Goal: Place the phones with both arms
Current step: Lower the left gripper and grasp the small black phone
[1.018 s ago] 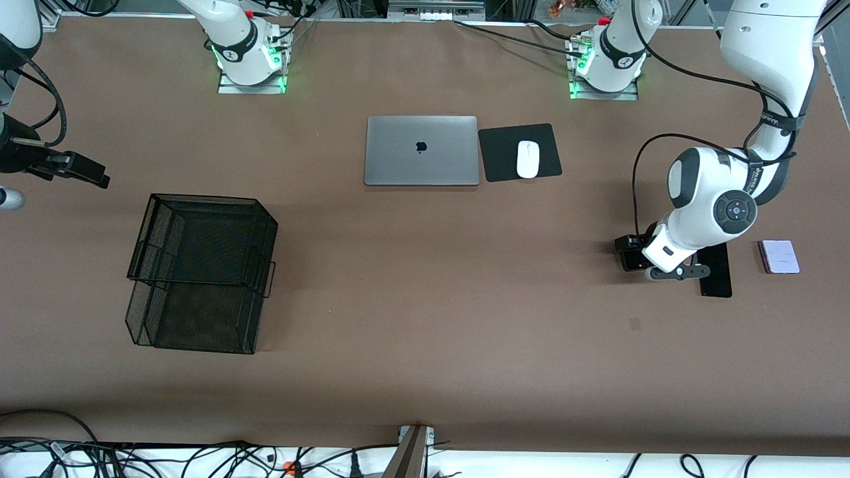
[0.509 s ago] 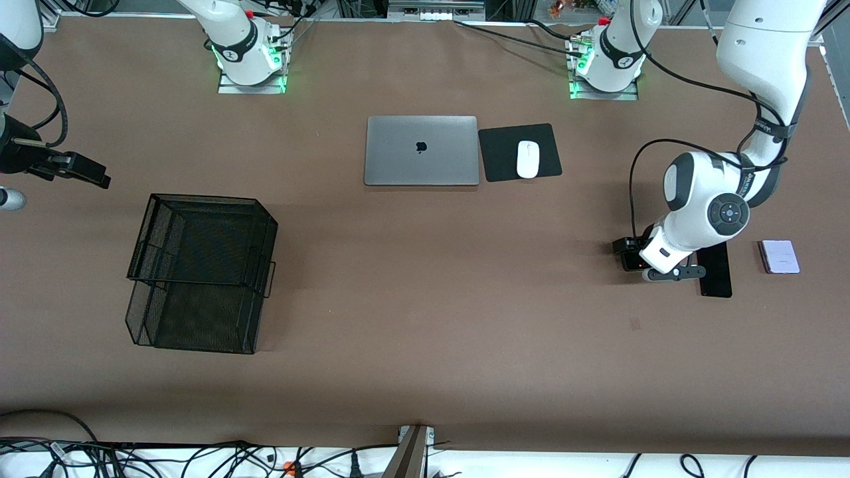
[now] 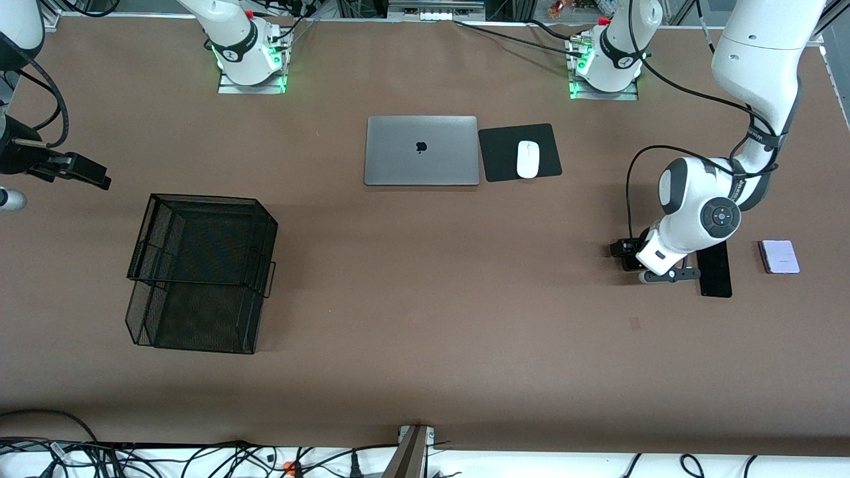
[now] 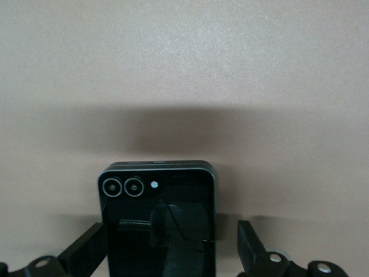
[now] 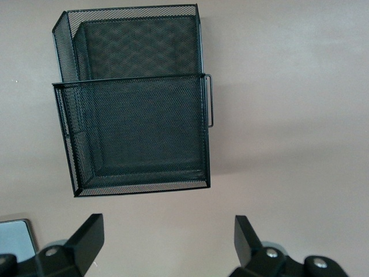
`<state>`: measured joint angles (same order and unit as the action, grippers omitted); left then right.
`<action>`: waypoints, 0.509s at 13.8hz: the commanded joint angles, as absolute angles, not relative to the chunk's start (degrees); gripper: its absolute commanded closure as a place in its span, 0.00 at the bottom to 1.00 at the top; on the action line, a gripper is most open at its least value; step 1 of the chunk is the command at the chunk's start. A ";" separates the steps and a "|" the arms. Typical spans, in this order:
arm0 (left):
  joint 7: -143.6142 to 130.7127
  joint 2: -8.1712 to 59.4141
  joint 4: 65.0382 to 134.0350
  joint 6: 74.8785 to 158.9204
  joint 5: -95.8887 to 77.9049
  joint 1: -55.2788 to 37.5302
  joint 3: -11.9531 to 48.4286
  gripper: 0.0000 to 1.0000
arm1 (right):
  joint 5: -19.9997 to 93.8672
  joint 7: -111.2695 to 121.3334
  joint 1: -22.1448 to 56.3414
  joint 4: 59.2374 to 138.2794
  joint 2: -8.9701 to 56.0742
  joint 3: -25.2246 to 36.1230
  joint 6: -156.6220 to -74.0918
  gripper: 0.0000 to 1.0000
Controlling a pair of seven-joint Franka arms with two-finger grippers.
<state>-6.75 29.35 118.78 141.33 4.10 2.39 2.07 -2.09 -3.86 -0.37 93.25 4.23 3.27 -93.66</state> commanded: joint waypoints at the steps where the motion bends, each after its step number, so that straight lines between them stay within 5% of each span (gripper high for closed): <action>1: -7.65 29.71 118.74 142.21 6.94 2.90 1.84 0.00 | -1.14 -4.13 -1.05 93.34 3.96 2.64 -93.69 0.00; 4: -7.73 30.23 118.74 142.29 6.94 3.16 1.85 0.00 | -1.14 -4.13 -1.05 93.34 3.96 2.64 -93.60 0.00; 5: -7.91 30.50 118.74 142.47 6.94 3.16 1.85 0.08 | -1.14 -4.13 -1.05 93.34 3.96 2.64 -93.60 0.00; 6: -8.00 30.76 118.65 142.47 6.94 3.16 1.93 0.39 | -1.14 -4.13 -1.05 93.34 3.96 2.64 -93.52 0.00; 7: -7.91 30.50 118.57 142.30 7.03 3.08 1.93 0.58 | -1.14 -4.13 -1.05 93.34 3.96 2.64 -93.52 0.00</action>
